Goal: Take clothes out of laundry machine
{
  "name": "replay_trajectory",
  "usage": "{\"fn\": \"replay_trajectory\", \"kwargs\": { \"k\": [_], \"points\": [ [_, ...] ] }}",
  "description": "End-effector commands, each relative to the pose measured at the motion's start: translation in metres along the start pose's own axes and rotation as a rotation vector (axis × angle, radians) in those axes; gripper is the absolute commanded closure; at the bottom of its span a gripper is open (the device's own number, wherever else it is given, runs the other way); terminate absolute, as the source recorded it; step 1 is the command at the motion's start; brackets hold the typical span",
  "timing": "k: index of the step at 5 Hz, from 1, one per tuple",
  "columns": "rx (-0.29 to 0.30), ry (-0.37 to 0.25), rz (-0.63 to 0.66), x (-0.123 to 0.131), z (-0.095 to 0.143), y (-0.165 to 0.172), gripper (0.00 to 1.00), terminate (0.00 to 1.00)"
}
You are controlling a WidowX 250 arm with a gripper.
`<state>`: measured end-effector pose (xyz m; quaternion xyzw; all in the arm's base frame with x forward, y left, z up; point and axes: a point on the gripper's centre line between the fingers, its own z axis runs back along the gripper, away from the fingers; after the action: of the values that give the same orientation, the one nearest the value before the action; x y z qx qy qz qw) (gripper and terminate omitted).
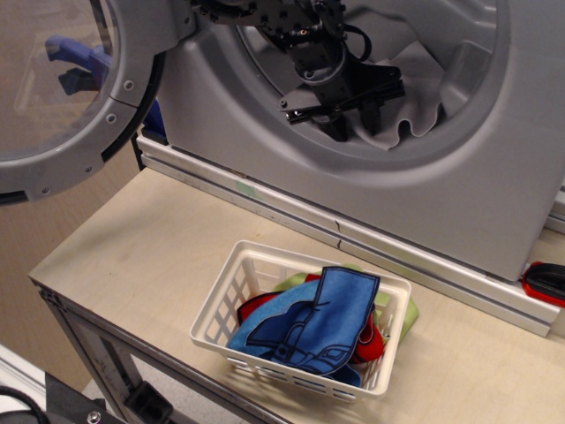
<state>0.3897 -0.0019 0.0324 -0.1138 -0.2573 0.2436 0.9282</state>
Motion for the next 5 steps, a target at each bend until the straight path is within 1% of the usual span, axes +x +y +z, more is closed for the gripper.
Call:
{"fn": "replay_trajectory", "kwargs": {
  "k": [1, 2, 3, 4, 5],
  "points": [
    [0.006, -0.027, -0.033, 0.001, 0.007, 0.004, 1.0, 0.0],
    [-0.006, -0.042, -0.056, -0.003, 0.018, 0.003, 1.0, 0.0],
    [-0.023, -0.034, -0.059, -0.012, 0.044, 0.01, 1.0, 0.0],
    [-0.006, -0.02, -0.108, -0.033, 0.069, 0.023, 1.0, 0.0],
    [-0.019, 0.02, -0.129, -0.048, 0.095, 0.037, 1.0, 0.0]
  ]
}}
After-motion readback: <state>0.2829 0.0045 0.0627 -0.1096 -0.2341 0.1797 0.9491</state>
